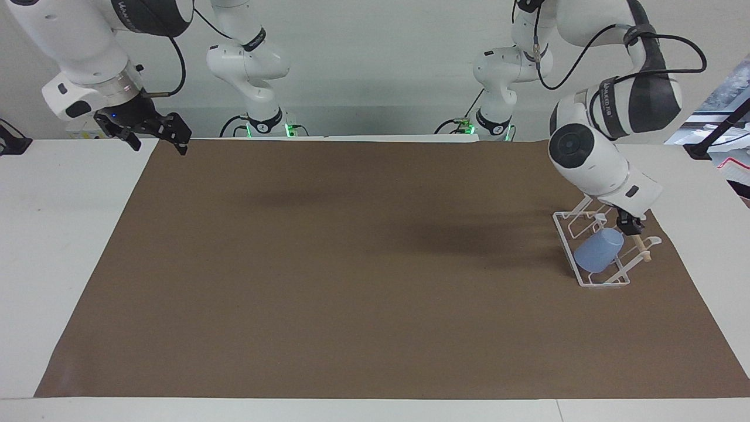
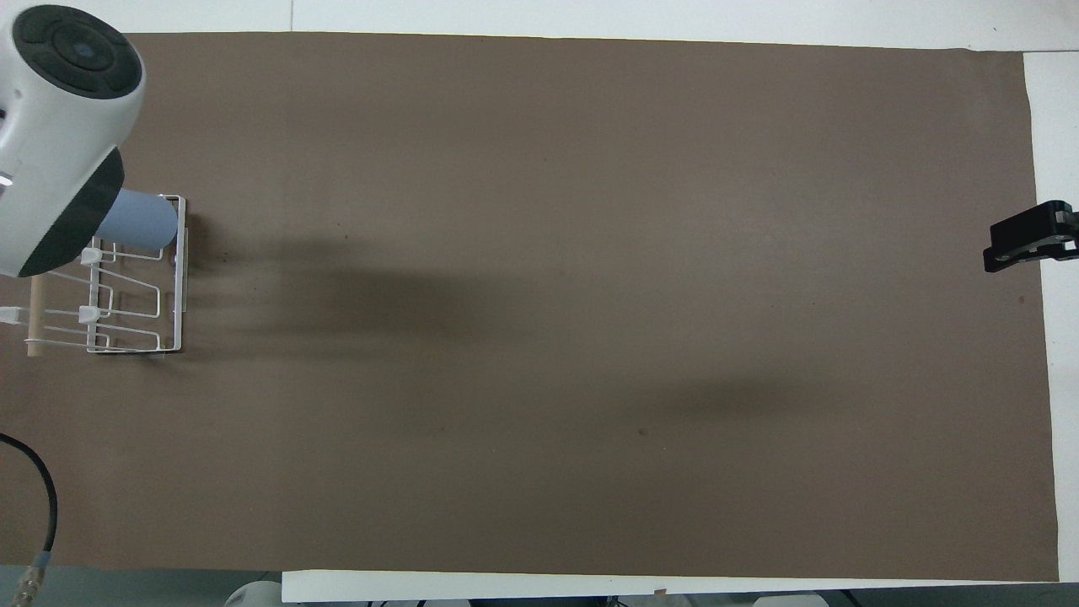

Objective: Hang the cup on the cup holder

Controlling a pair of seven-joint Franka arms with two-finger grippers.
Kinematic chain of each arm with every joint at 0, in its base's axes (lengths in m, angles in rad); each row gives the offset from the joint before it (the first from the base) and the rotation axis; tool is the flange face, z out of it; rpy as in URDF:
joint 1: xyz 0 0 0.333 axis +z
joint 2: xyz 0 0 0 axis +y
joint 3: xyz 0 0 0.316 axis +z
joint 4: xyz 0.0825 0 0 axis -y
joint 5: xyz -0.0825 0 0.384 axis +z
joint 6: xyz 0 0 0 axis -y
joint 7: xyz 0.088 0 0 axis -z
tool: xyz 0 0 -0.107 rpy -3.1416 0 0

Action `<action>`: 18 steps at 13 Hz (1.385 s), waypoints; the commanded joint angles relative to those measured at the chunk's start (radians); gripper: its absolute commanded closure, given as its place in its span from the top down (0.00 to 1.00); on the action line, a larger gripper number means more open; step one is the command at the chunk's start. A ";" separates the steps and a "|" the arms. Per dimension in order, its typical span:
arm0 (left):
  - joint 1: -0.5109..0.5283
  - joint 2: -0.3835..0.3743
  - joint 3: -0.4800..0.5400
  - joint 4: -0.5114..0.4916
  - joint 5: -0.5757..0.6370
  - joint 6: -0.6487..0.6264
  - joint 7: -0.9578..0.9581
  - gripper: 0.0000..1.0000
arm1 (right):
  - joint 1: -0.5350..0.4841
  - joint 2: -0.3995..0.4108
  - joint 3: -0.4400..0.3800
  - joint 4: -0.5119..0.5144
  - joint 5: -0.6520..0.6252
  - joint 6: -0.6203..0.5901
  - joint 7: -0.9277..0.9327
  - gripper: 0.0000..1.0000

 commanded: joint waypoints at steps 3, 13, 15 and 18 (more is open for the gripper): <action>-0.001 -0.083 0.027 -0.062 -0.387 0.060 0.599 1.00 | -0.003 -0.023 0.004 -0.023 0.001 -0.001 0.006 1.00; -0.035 -0.231 0.181 0.021 -0.673 -0.119 1.432 1.00 | -0.003 -0.023 0.004 -0.023 0.001 0.001 0.006 1.00; -0.035 -0.231 0.184 0.062 -0.675 -0.157 1.570 1.00 | -0.003 -0.023 0.004 -0.023 0.001 0.001 0.006 1.00; -0.036 -0.219 0.179 0.112 -0.684 -0.154 1.563 1.00 | -0.003 -0.023 0.004 -0.023 0.001 0.001 0.006 1.00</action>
